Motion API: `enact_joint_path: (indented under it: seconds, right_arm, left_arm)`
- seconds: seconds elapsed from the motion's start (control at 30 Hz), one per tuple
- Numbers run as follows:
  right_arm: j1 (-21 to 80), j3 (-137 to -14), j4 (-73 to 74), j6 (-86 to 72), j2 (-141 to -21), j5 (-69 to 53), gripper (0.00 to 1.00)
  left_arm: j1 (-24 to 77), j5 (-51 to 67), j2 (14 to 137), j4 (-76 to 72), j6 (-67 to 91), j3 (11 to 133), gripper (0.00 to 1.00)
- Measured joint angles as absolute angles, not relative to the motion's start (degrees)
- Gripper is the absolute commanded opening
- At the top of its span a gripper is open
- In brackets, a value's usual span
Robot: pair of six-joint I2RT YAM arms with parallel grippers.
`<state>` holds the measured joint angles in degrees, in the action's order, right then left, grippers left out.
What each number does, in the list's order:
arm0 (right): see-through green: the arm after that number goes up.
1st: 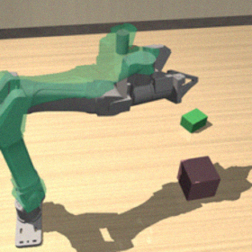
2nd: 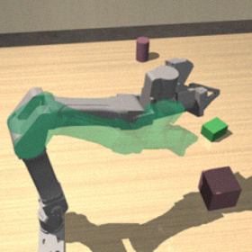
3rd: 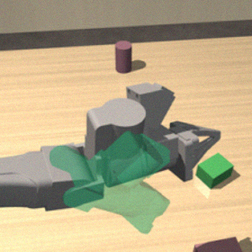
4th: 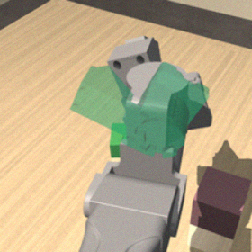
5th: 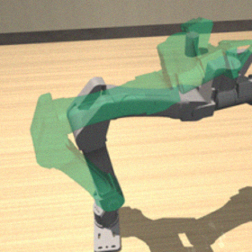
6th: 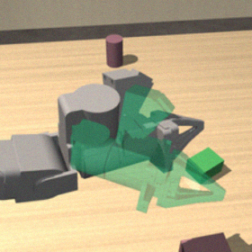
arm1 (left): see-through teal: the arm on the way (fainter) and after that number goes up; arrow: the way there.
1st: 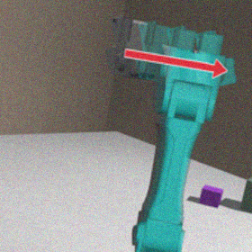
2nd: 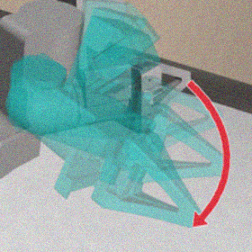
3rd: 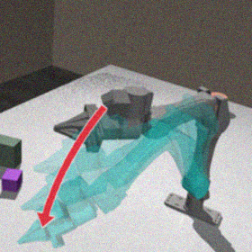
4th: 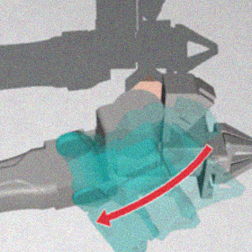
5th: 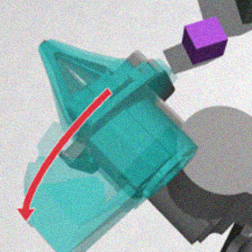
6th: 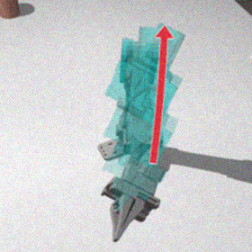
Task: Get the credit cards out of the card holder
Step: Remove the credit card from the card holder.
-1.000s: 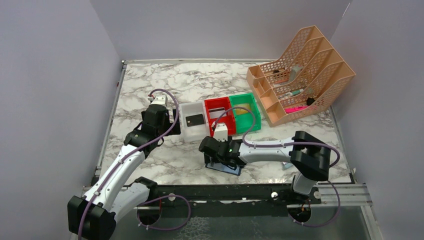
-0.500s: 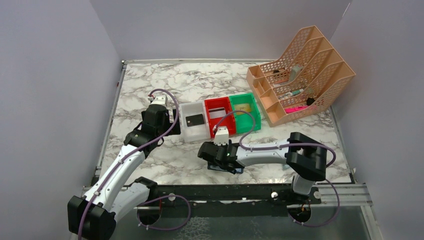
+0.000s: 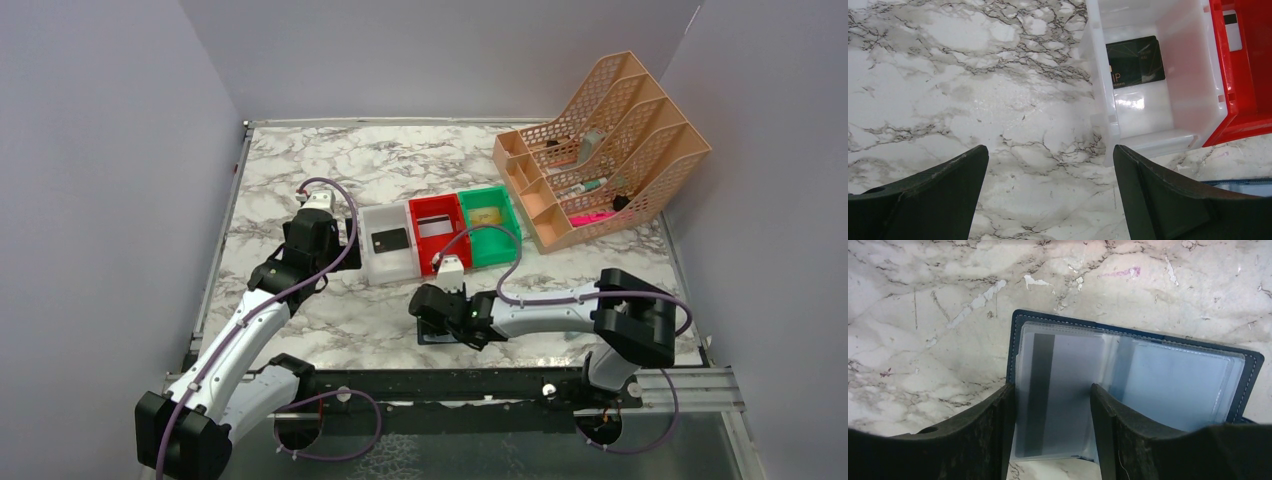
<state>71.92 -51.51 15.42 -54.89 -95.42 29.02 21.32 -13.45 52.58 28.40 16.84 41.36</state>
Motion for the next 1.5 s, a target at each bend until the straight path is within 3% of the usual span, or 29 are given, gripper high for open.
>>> enact_joint_path:
  seconds: [0.3,0.4,0.63,1.13,1.5]
  right_arm:
    - [69.4,-45.3,9.1,-54.0,-90.3,23.6,0.60]
    - [67.3,-42.5,6.1,-54.0,-88.3,20.6,0.55]
    - [63.0,-36.9,-1.4,-54.4,-85.1,14.3,0.58]
    - [57.6,-27.6,-15.3,-58.2,-81.9,4.1,0.60]
    - [53.6,-23.7,-21.4,-61.4,-81.2,-2.8,0.60]
  left_arm:
    - [21.3,-13.4,52.8,28.4,16.9,41.3,0.99]
    - [21.3,-13.3,52.8,28.4,16.9,41.3,0.99]
    - [21.3,-10.9,51.4,27.9,17.1,40.4,0.99]
    - [21.9,15.1,49.0,16.8,27.2,33.9,0.89]
    - [30.7,20.5,54.0,11.6,28.6,33.9,0.89]
